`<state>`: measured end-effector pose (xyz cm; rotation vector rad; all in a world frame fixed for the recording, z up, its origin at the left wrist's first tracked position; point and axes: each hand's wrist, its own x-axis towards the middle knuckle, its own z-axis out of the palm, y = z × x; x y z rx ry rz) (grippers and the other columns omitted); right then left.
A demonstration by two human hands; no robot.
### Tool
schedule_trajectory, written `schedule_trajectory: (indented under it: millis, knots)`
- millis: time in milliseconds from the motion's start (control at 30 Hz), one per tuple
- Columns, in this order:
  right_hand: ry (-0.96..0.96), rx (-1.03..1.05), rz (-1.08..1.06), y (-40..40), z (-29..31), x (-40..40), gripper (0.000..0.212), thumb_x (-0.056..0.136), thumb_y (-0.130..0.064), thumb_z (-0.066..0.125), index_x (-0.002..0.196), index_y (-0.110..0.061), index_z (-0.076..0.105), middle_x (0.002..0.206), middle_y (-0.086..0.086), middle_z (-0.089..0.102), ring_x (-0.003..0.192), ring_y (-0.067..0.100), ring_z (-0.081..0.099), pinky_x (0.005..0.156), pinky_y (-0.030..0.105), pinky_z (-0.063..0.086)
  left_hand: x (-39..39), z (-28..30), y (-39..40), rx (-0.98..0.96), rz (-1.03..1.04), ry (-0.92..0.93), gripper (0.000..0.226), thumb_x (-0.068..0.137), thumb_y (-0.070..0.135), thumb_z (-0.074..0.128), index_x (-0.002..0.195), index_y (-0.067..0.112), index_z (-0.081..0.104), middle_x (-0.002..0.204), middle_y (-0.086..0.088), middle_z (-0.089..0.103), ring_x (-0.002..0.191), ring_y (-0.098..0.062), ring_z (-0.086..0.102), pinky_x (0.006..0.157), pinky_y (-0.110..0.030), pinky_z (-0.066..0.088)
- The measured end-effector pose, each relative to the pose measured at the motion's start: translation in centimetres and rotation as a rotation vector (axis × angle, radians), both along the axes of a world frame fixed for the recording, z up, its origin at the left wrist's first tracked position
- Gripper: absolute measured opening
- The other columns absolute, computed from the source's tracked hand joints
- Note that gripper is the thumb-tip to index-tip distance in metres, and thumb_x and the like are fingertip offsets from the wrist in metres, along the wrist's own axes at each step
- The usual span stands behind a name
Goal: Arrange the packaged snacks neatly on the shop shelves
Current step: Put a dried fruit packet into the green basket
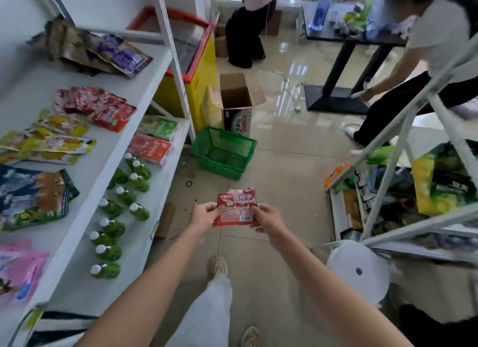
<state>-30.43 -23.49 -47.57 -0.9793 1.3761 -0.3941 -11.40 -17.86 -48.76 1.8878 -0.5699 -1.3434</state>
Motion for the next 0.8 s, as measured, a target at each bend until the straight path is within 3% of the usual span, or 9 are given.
schedule_trajectory:
  millis: [233,433,533,633,733,800]
  knots:
    - [0.019,0.178,-0.166,-6.7,-2.8,4.4,0.016,0.105,-0.008,0.053,0.097,-0.006,0.066,0.079,0.009,0.073,0.052,0.01,0.07,0.054,0.024,0.06,4.1,-4.9,-7.8,0.001,0.03,0.178,0.013,0.092,0.017,0.077,0.101,0.007,0.074,0.1,-0.012,0.08,0.091,-0.026,0.076,0.086,-0.035,0.061]
    - [0.028,0.186,-0.129,-14.1,-3.4,6.6,0.021,0.109,-0.023,0.053,0.102,-0.009,0.067,0.091,0.009,0.077,0.078,0.02,0.074,0.068,0.032,0.061,7.2,-6.7,-14.9,0.021,0.055,0.262,0.02,0.092,0.018,0.078,0.107,0.005,0.075,0.098,-0.009,0.081,0.095,-0.028,0.077,0.083,-0.032,0.061]
    - [0.04,0.167,-0.101,-17.2,-3.9,7.7,0.022,0.108,-0.028,0.055,0.104,-0.012,0.068,0.093,0.008,0.078,0.075,0.021,0.075,0.062,0.031,0.06,8.1,-7.4,-17.8,0.034,0.102,0.285,0.019,0.092,0.016,0.078,0.107,0.005,0.075,0.096,-0.01,0.08,0.091,-0.028,0.076,0.076,-0.03,0.06]
    - [0.045,0.189,-0.092,-21.3,-4.6,8.7,0.019,0.108,-0.026,0.057,0.106,-0.011,0.069,0.097,0.014,0.078,0.063,0.021,0.075,0.052,0.029,0.061,9.2,-7.2,-21.4,0.039,0.079,0.275,0.018,0.093,0.015,0.077,0.107,0.003,0.074,0.091,-0.008,0.079,0.077,-0.019,0.075,0.063,-0.023,0.058]
    - [0.123,0.201,-0.008,-25.4,-6.0,9.4,0.019,0.107,-0.028,0.059,0.111,-0.014,0.071,0.095,0.013,0.078,0.054,0.018,0.07,0.041,0.022,0.05,10.8,-7.0,-25.1,0.055,0.061,0.225,0.019,0.093,0.014,0.077,0.108,0.003,0.073,0.088,-0.008,0.077,0.066,-0.011,0.073,0.055,-0.018,0.055]
    - [0.16,0.178,0.047,-28.0,-7.0,10.1,0.021,0.106,-0.028,0.061,0.114,-0.013,0.073,0.087,0.009,0.076,0.048,0.012,0.062,0.042,0.021,0.043,11.9,-6.9,-27.3,0.069,0.054,0.19,0.015,0.094,0.013,0.076,0.105,0.003,0.073,0.089,-0.009,0.078,0.068,-0.012,0.073,0.057,-0.018,0.056]
